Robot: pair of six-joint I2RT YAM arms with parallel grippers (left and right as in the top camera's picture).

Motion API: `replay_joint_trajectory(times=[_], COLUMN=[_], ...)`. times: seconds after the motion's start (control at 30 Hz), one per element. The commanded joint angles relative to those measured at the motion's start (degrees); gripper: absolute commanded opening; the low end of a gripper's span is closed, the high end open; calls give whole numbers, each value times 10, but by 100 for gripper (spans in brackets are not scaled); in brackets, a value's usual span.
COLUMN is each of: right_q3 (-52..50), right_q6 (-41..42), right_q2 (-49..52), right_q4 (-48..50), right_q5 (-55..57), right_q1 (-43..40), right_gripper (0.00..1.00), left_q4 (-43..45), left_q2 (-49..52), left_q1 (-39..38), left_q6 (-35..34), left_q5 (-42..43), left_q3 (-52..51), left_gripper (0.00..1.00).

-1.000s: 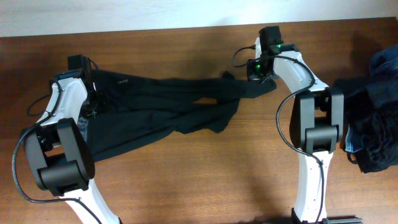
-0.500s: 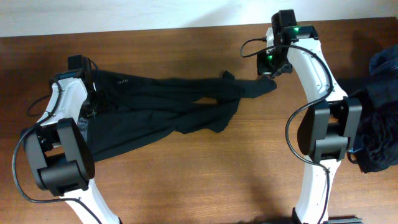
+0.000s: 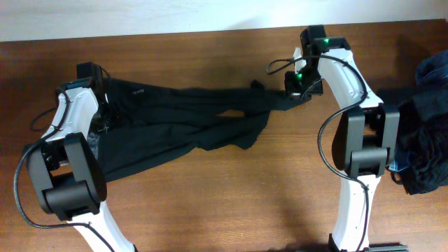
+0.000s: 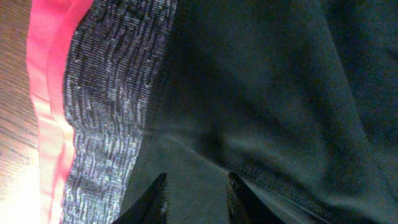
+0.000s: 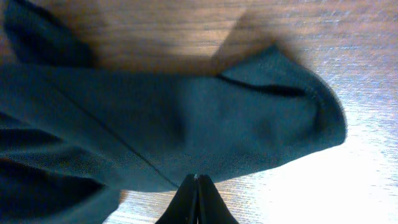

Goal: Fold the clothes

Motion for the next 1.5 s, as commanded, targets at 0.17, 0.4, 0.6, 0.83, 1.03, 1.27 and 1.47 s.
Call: replay_joint_trajectory(times=[0.17,0.4,0.6,0.83,1.03,1.27,1.47], right_q3=[-68,-118,-143,-143,-143,-142,-93], right_q6=[-2,14,14,14,29,26,27], right_q2=[12,13,24,25,25,20,-25], right_q4=[61,155,256,327,330,320,263], right_q5=[-9,-9,24,106,167,100,56], right_q1=[0,0,-1,-2,-14,-27,-27], right_gripper=[4,4,4,4,4,4,4], left_q4=[-2,-2,-2,-2,-2,-1,-2], left_q2=[-7,-7,-7,-7,-7,-7,-7], left_q1=[-1,-1,-1,-1,-1,-1,-1], left_q6=[5,5,5,5,5,5,5], left_q5=[6,6,6,6,6,6,6], left_q3=[4,4,4,4,4,4,4], left_gripper=[30,30,30,30,30,31,31])
